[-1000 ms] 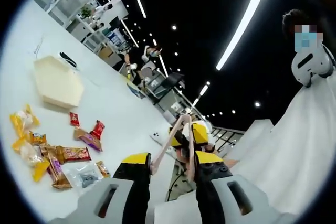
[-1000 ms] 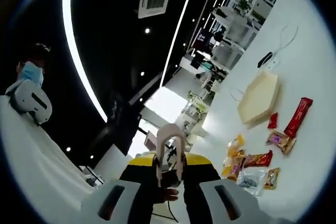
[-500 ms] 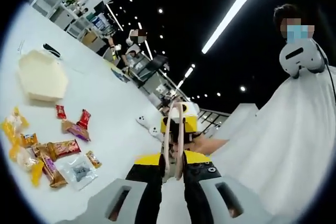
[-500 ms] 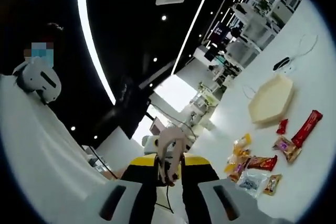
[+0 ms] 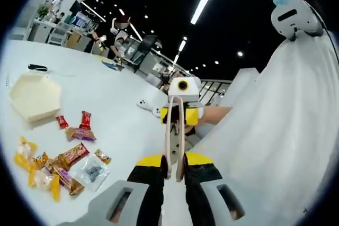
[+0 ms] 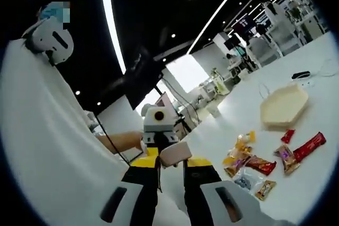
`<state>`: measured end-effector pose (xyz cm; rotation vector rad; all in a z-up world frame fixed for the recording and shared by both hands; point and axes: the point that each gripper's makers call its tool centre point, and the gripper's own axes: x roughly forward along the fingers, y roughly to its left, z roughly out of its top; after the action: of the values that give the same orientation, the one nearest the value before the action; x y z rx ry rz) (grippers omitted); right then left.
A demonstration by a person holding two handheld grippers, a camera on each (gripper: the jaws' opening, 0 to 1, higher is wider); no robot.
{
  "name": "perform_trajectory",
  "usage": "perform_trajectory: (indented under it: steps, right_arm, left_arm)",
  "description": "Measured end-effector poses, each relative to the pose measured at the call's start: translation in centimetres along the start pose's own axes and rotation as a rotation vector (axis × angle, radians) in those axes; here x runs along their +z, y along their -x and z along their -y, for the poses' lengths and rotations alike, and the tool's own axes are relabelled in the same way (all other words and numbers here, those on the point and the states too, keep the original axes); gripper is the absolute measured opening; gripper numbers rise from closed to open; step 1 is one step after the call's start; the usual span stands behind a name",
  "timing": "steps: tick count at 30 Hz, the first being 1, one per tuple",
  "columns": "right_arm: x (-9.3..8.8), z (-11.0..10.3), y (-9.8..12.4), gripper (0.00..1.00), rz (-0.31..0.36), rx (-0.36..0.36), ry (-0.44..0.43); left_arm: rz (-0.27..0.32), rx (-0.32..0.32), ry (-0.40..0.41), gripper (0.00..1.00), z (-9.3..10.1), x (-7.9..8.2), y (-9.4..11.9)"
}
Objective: Place the target food into the container with the food tongs after gripping and lifting it, then release it inside without dropping or visibly crushing the food.
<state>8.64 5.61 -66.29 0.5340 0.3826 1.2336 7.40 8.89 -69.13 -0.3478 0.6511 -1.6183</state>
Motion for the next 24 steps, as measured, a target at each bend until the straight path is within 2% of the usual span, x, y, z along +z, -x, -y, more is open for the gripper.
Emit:
perform_trajectory:
  steps: [4,6,9,11,14,16,17,18,21,24]
  right_arm:
    - [-0.4,-1.0,-0.4,0.16,-0.044,0.047,0.047]
    - [-0.7,-1.4,-0.8,0.16,-0.074,0.065,0.106]
    - [-0.8,-1.7,-1.7,0.17,-0.079,0.083,0.102]
    - [-1.0,-1.8,-2.0,0.17,-0.095,0.099,0.108]
    - [-1.1,-1.5,-2.0,0.17,-0.112,0.098,0.115]
    - [-1.0,-1.4,-2.0,0.17,-0.106,0.097,0.103]
    - [-1.0,-1.4,-2.0,0.17,-0.101,0.096,0.083]
    - [-0.8,-1.3,-1.9,0.18,-0.094,0.085,0.08]
    - [0.0,-0.7,-1.6,0.18,-0.044,0.048,0.063]
    - [0.8,-0.7,-1.3,0.19,0.001,0.053,0.02]
  left_arm:
    - [-0.025,-0.03,0.008,0.09,0.7,-0.2,0.1]
    - [-0.021,-0.044,0.014,0.09,1.0,0.0,0.1]
    - [-0.017,-0.072,0.029,0.09,1.3,0.3,-0.2]
    - [-0.035,-0.082,0.032,0.09,1.3,0.2,-0.3]
    - [-0.04,-0.08,0.057,0.1,1.1,0.1,-0.1]
    - [-0.043,-0.076,0.087,0.13,1.0,0.2,-0.1]
    - [-0.04,-0.066,0.098,0.17,0.9,0.3,-0.1]
    - [-0.027,-0.039,0.102,0.2,0.5,0.5,-0.1]
    - [0.065,0.037,0.045,0.26,-0.4,2.0,0.1]
    - [0.118,0.031,0.033,0.28,0.1,2.8,0.3]
